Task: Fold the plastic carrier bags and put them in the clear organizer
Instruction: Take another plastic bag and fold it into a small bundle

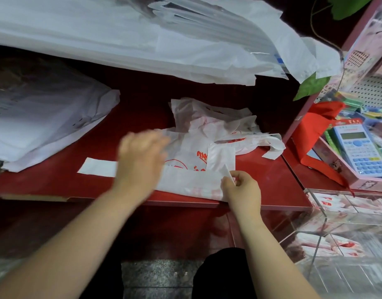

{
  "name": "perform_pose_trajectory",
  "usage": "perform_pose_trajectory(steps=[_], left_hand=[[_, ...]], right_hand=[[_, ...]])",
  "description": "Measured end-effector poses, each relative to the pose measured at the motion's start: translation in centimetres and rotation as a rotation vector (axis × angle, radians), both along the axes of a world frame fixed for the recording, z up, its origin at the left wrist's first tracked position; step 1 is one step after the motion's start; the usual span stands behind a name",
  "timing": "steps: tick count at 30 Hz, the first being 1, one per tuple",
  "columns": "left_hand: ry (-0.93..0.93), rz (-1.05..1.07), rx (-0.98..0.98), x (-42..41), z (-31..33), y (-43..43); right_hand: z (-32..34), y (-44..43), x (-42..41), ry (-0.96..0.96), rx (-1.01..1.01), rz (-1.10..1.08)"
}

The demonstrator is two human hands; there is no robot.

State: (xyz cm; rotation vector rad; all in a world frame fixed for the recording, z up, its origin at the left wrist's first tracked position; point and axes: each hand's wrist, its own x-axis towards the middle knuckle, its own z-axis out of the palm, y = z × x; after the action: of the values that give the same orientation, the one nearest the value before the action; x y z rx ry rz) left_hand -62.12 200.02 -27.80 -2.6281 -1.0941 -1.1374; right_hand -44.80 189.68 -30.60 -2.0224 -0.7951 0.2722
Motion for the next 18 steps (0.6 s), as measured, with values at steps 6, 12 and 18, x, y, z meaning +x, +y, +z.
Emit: perform_pose_trajectory(steps=[6, 12, 18], left_hand=[[0.448, -0.119, -0.442, 5.4, -2.3, -2.4], [0.491, -0.072, -0.43, 5.2, -2.7, -1.6], [0.493, -0.005, -0.378, 5.5, -2.5, -1.8]], right_hand=[[-0.4, -0.1, -0.2, -0.032, -0.002, -0.011], [-0.9, -0.7, -0.5, -0.198, -0.085, -0.067], [-1.2, -1.2, -0.6, -0.339, -0.136, -0.09]])
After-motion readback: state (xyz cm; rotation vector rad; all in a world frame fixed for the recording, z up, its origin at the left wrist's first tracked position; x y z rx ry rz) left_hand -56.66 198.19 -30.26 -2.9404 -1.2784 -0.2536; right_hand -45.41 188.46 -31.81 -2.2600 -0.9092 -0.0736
